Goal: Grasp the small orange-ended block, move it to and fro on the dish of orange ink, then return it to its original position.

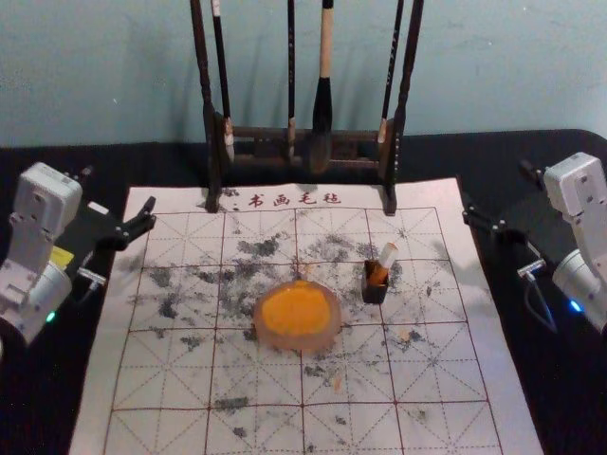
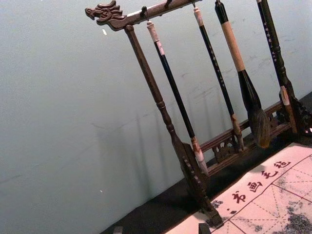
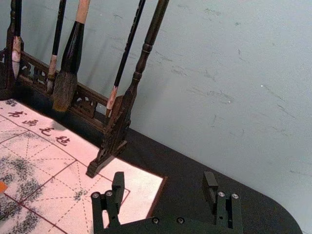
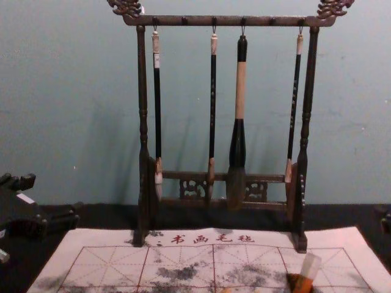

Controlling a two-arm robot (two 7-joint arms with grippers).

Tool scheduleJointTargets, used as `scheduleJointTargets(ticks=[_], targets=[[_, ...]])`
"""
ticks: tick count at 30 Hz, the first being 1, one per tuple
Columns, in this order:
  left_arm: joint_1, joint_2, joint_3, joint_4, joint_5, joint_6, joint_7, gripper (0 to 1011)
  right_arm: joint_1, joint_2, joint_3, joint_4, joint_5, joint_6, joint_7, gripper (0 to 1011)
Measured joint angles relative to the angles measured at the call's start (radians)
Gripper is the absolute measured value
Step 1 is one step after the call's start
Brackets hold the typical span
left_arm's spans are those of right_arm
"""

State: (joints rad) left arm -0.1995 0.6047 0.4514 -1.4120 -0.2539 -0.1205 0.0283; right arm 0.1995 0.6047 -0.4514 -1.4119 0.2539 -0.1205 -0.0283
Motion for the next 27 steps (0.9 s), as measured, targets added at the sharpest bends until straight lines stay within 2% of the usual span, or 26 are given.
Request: scheduleJointTargets(ticks=[27], targets=[[0.0, 0.0, 0.0, 0.0, 0.0, 0.0, 0.0, 1001, 0.0, 0.0, 0.0, 0.0, 0.0, 0.0, 0.0, 1000]])
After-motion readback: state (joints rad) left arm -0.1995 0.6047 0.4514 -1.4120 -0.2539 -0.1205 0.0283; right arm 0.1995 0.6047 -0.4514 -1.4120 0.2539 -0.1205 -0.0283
